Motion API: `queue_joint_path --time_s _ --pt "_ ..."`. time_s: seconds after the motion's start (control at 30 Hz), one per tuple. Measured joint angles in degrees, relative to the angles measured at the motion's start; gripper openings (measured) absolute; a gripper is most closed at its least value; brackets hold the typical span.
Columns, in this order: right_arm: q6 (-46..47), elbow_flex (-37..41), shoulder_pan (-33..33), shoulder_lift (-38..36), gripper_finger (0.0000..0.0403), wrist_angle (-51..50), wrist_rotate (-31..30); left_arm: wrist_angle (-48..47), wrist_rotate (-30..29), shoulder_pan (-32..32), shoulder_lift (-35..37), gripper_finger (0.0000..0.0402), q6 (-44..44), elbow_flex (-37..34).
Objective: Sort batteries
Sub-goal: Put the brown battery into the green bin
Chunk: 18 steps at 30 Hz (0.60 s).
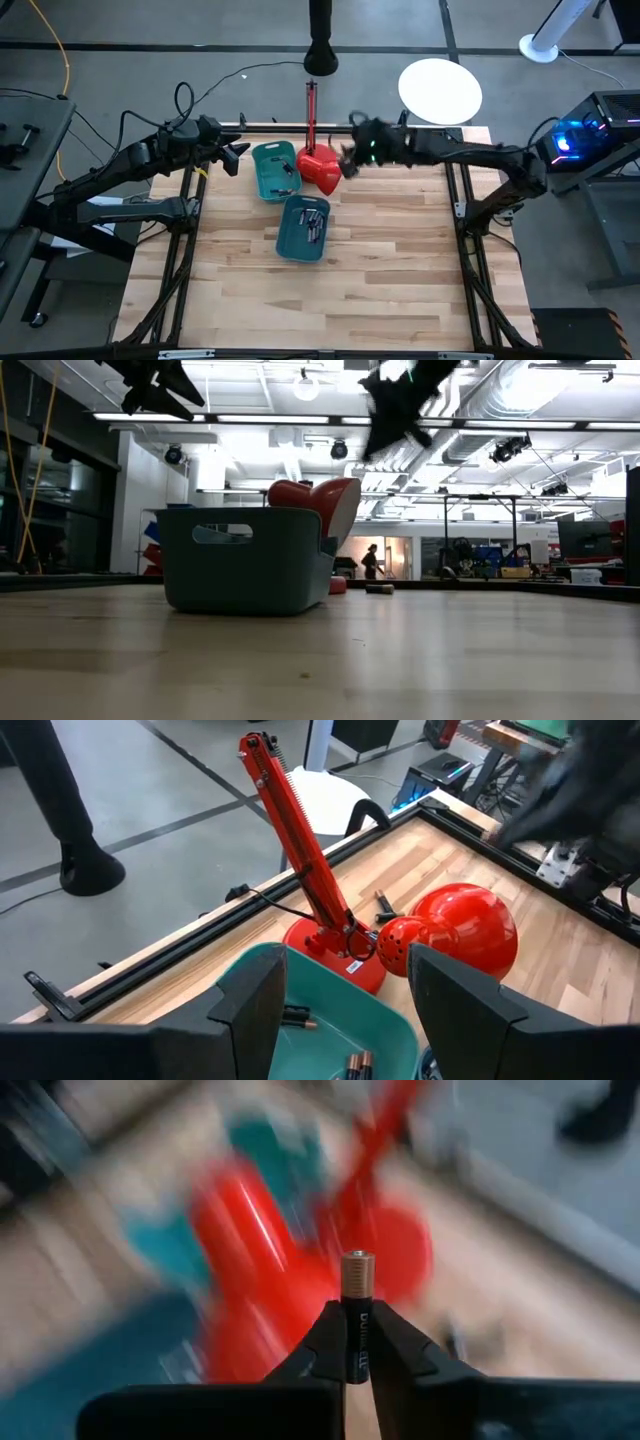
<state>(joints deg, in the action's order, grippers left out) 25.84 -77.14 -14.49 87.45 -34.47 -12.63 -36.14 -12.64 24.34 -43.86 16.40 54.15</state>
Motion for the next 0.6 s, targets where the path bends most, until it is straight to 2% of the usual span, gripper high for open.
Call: queue_joint_path --time_s 0.17,0.37,0.47,0.53,0.6 --pt "-5.17 -9.91 -0.14 5.39 0.0005 10.72 0.07 0.00 -0.13 0.00 0.00 0.0202 -0.02 0.00" --pt "-6.56 -21.34 -0.14 17.78 0.0013 17.55 8.96 -0.02 -0.13 0.00 0.00 0.0202 -0.02 0.00" --pt "-5.27 -27.57 -0.12 23.58 0.0039 18.32 14.40 -0.02 -0.13 0.00 0.00 0.0202 -0.04 0.00" --pt "-5.30 -31.95 -0.24 26.71 0.0069 17.83 18.23 -0.02 -0.13 0.00 0.00 0.0202 -0.07 0.00" --pt "-5.66 -35.53 -0.38 28.58 0.0105 15.29 19.20 -0.02 -0.13 0.00 0.00 0.0202 -0.07 0.00"
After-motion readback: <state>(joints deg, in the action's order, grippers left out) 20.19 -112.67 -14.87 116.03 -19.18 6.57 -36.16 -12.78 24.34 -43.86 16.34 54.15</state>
